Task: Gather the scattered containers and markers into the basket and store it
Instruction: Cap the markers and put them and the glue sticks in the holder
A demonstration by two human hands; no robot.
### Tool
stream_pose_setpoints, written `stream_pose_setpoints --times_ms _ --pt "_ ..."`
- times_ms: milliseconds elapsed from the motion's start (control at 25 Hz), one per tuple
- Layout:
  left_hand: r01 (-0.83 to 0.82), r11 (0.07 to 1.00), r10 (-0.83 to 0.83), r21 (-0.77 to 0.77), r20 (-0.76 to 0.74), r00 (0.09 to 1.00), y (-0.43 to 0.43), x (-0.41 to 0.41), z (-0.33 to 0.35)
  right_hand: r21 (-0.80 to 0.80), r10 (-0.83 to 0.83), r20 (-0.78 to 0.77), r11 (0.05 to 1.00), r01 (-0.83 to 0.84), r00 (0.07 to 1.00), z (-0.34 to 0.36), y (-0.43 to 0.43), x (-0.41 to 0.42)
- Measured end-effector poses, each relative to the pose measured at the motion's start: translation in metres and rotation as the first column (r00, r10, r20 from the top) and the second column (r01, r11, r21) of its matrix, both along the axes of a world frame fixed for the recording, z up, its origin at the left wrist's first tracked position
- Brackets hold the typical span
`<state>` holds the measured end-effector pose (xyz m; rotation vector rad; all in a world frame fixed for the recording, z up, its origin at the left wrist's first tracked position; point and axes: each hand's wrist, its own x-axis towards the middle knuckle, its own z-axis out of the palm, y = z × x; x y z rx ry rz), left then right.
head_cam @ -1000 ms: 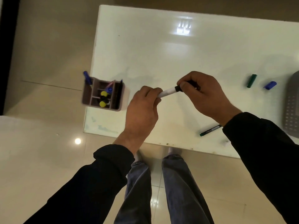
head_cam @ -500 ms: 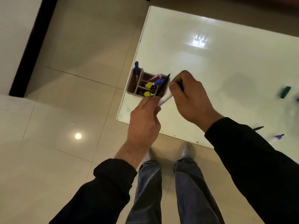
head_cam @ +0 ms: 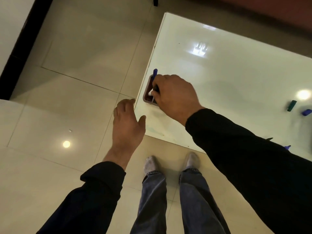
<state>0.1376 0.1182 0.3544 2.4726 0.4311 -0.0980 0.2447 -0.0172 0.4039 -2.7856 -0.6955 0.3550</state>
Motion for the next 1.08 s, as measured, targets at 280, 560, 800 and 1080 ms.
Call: stream_pose_setpoints --times_ms 280,560,800,1080 --pt "0.114 0.992 -0.113 0.049 -0.03 0.993 -0.011 -0.005 -0.017 -0.197 0.074 -0.01 0.978 -0.074 0.997 -0.034 0.033 -0.005" --pt "0.236 0.966 -0.216 0.101 -0.177 0.96 -0.04 -0.021 -0.026 -0.037 -0.078 0.028 0.996 0.079 0.997 0.006 -0.009 -0.016" --pt "0.502 0.865 -0.482 0.012 -0.266 0.835 -0.133 -0.034 -0.032 -0.006 -0.456 -0.132 0.888 0.459 0.88 -0.006 -0.151 -0.097" --pt "0.707 0.704 -0.703 -0.068 -0.209 0.68 -0.286 -0.028 -0.047 -0.113 -0.776 -0.25 0.618 0.778 0.579 -0.052 -0.315 -0.177"
